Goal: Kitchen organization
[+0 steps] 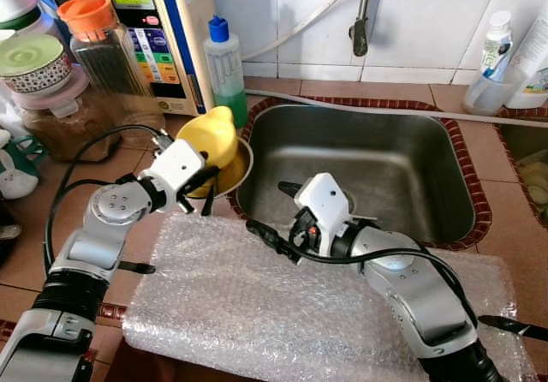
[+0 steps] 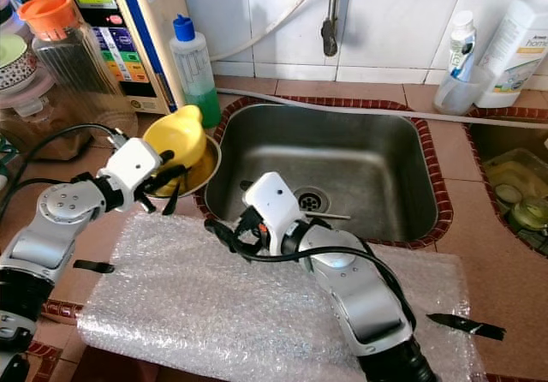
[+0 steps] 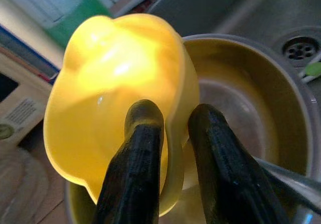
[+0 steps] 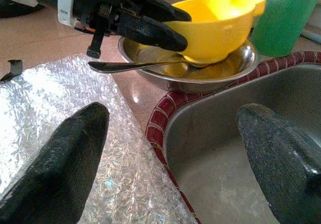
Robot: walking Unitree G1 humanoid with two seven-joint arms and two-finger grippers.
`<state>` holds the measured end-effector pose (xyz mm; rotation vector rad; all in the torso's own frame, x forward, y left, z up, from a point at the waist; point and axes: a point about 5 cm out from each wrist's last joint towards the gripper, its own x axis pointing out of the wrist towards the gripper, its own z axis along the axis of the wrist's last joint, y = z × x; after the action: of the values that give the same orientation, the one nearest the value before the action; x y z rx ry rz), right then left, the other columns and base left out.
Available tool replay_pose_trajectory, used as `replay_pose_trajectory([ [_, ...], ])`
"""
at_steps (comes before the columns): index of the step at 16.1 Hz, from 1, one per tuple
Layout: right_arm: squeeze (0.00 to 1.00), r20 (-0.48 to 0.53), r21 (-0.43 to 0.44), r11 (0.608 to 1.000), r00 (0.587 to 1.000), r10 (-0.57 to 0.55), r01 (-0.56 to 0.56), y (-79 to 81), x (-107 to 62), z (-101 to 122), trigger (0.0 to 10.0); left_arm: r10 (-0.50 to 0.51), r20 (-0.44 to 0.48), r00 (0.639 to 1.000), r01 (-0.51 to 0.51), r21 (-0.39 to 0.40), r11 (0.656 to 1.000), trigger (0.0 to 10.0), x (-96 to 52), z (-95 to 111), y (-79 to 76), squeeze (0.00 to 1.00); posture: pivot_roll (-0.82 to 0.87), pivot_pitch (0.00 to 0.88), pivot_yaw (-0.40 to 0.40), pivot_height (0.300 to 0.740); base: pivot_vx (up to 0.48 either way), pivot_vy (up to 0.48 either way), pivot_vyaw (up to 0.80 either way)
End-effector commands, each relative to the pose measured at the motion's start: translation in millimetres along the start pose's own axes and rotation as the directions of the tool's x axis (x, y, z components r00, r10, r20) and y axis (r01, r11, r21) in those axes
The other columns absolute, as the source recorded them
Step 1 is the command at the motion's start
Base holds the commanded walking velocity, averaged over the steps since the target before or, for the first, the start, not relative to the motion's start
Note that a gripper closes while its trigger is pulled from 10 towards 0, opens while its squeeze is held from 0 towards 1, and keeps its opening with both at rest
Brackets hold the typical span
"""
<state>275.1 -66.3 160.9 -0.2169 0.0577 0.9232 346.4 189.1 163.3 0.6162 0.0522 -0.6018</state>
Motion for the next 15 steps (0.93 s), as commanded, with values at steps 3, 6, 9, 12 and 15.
replay_pose_trajectory([
  [3, 0.00, 0.005, -0.008, 1.000, 1.000, -0.003, 0.003, -0.7, 4.4, 0, 10.0, 0.049, -0.006, 0.999, -0.049, 0.007, 0.999, 0.0, -8.2, -6, 3.4, 0.00, -0.22, 0.086, 0.107, 0.740, 0.000, 0.000, 0.00],
  [6, 0.00, 0.003, -0.003, 1.000, 1.000, -0.013, 0.013, -1.9, 6.7, -4, 10.0, 0.120, 0.020, 0.993, -0.120, 0.024, 0.992, 0.0, -16.0, -6, 3.2, 0.00, -0.21, 0.087, 0.107, 0.740, 0.000, 0.000, 0.00],
  [9, 0.00, 0.006, 0.006, 0.999, 0.999, -0.038, 0.038, -5.1, 6.5, -5, 10.0, 0.213, 0.065, 0.975, -0.220, 0.135, 0.966, 0.0, -25.0, -1, 9.5, 0.00, -0.20, 0.093, 0.105, 0.740, 0.000, 0.000, 0.00],
  [12, 0.00, 0.022, 0.041, 0.993, 0.994, -0.107, 0.106, -14.5, 6.2, -4, 10.0, 0.251, 0.162, 0.954, -0.284, 0.234, 0.930, 0.0, -32.7, 10, 8.8, 0.00, -0.20, 0.098, 0.103, 0.740, 0.000, 0.000, 0.00],
  [15, 0.00, 0.116, 0.130, 0.958, 0.955, -0.271, 0.256, -38.8, 4.5, 12, 10.0, 0.227, 0.319, 0.920, -0.339, 0.359, 0.870, 0.0, -38.6, 32, -4.4, 0.00, -0.19, 0.103, 0.097, 0.740, 0.000, 0.000, 0.00],
])
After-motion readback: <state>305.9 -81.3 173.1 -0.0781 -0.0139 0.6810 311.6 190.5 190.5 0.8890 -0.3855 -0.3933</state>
